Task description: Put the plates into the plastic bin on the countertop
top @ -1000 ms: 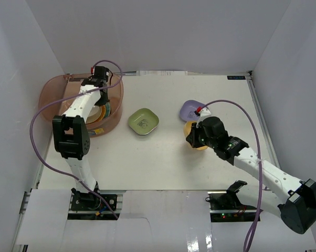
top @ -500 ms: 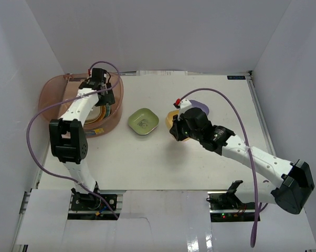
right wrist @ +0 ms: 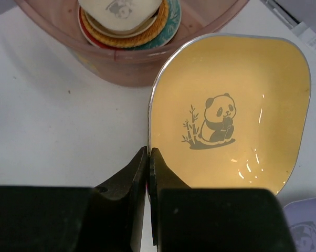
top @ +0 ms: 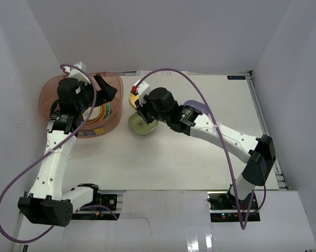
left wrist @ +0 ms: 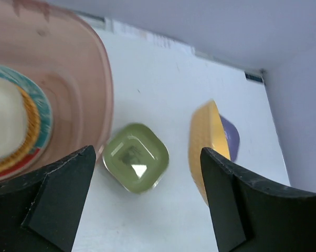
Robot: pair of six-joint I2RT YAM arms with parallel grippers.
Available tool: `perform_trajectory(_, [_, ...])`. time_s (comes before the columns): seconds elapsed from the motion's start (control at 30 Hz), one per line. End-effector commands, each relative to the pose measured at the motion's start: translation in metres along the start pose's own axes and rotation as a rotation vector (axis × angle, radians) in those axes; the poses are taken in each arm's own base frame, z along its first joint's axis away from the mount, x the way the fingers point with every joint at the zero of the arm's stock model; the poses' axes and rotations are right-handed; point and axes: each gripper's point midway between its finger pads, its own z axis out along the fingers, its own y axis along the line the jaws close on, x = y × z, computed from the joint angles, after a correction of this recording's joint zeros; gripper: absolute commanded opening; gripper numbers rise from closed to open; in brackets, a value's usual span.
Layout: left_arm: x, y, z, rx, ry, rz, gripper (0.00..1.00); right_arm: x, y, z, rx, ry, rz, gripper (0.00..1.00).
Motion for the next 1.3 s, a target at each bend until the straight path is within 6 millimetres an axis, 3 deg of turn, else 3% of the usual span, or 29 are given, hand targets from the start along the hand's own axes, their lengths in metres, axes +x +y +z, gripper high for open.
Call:
perform_trajectory(0.0, [0.072, -0.01, 0.012, 0.139, 0.268, -0.097, 0.9, -0.003, 0.008, 0.0, -0.043, -0.003, -0.192, 0.08])
perform_trajectory(0.17, [0.089, -0.022, 0.014, 0.218, 0.34, -0.166, 0.9, 0.018, 0.016, -0.014, -0.119, -0.003, -0.281, 0.08])
perform_trajectory(0.33, [0.118, -0.036, 0.017, 0.345, 0.465, -0.248, 0.79, 0.031, 0.015, -0.02, -0.123, 0.014, -0.304, 0.08])
perform_trajectory(0.47, [0.109, -0.04, 0.015, 0.354, 0.427, -0.249, 0.77, 0.046, 0.016, -0.015, -0.131, 0.053, -0.309, 0.08])
perform_trajectory(0.57, [0.113, -0.049, 0.014, 0.389, 0.453, -0.232, 0.75, 0.05, 0.02, -0.014, -0.153, 0.057, -0.309, 0.08])
perform_trajectory(0.83, [0.153, -0.051, 0.036, 0.301, 0.535, -0.159, 0.68, 0.048, 0.036, -0.018, -0.204, 0.03, -0.314, 0.08])
perform_trajectory(0.93, [0.159, -0.052, 0.041, 0.281, 0.54, -0.139, 0.57, 0.051, 0.041, -0.021, -0.219, 0.032, -0.318, 0.08])
perform_trajectory(0.97, [0.16, -0.051, 0.043, 0.266, 0.536, -0.133, 0.45, 0.053, 0.041, -0.022, -0.217, 0.035, -0.319, 0.08])
perform_trajectory(1.1, [0.159, -0.051, 0.047, 0.236, 0.519, -0.111, 0.17, 0.054, 0.039, -0.029, -0.204, 0.032, -0.321, 0.08])
perform_trajectory(1.17, [0.159, -0.051, 0.048, 0.227, 0.516, -0.097, 0.12, 0.058, 0.038, -0.031, -0.199, 0.03, -0.32, 0.08])
perform_trajectory(1.23, [0.16, -0.048, 0.05, 0.202, 0.51, -0.082, 0.0, 0.06, 0.038, -0.035, -0.2, 0.027, -0.316, 0.08])
perform_trajectory(1.27, [0.158, -0.048, 0.05, 0.198, 0.504, -0.076, 0.0, 0.06, 0.033, -0.036, -0.168, 0.028, -0.313, 0.13])
